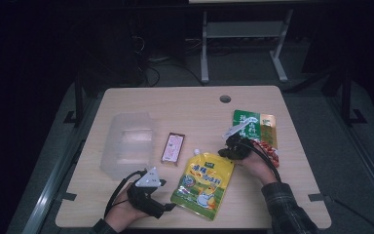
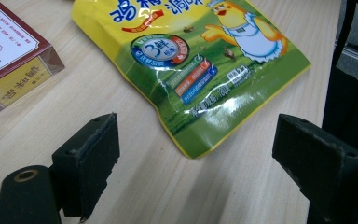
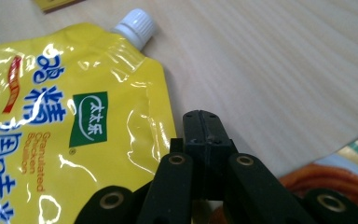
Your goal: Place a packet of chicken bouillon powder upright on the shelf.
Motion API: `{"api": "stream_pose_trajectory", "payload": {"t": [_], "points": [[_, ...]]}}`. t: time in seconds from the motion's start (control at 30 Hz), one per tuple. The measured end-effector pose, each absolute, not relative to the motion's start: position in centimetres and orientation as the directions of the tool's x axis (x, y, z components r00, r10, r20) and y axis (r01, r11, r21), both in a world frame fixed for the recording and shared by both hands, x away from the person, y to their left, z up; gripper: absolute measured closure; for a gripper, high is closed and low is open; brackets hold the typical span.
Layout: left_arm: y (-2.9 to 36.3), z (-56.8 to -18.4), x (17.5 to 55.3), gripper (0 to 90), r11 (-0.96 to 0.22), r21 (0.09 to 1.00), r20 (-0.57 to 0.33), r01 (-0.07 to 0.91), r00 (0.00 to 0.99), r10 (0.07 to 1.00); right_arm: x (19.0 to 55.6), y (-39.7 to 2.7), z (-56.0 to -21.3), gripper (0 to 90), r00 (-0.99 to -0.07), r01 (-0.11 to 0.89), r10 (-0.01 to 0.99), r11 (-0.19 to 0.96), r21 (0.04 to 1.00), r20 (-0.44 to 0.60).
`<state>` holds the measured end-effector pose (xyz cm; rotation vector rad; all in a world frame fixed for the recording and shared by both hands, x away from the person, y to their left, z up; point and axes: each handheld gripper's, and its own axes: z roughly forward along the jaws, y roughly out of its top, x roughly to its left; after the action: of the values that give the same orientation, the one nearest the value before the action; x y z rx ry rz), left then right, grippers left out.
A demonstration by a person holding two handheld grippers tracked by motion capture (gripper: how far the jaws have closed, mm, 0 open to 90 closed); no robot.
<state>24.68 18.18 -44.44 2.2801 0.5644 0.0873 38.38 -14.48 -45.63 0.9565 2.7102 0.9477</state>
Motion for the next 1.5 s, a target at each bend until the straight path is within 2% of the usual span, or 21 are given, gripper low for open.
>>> {"api": "stream_pose_trajectory", "payload": {"t": [1.03, 1.13, 1.17, 1.4, 1.5], "points": [[17.7, -44.5, 24.9, 13.9, -0.613, 0.701, -0.107, 0.365, 0.903, 0.416, 28.3, -18.3, -45.5, 90.0, -0.843, 0.496, 0.512, 0.623, 0.606, 0.163], [17.4, -44.3, 25.1, 13.7, -0.610, 0.705, -0.103, 0.360, 0.904, 0.415, 27.4, -18.7, -45.3, 89.9, -0.826, 0.510, 0.542, 0.603, 0.614, 0.155], [17.3, -44.2, 25.2, 13.4, -0.610, 0.706, -0.106, 0.360, 0.905, 0.411, 27.3, -19.0, -45.1, 88.0, -0.818, 0.516, 0.554, 0.583, 0.628, 0.157], [15.4, -44.2, 26.4, 13.0, -0.634, 0.693, -0.119, 0.344, 0.921, 0.370, 25.7, -20.9, -44.8, 48.3, -0.737, 0.564, 0.662, 0.492, 0.663, 0.136], [14.3, -44.4, 26.8, 13.0, -0.640, 0.689, -0.121, 0.341, 0.924, 0.362, 25.2, -21.3, -44.9, 41.0, -0.713, 0.579, 0.688, 0.466, 0.668, 0.138]]}}
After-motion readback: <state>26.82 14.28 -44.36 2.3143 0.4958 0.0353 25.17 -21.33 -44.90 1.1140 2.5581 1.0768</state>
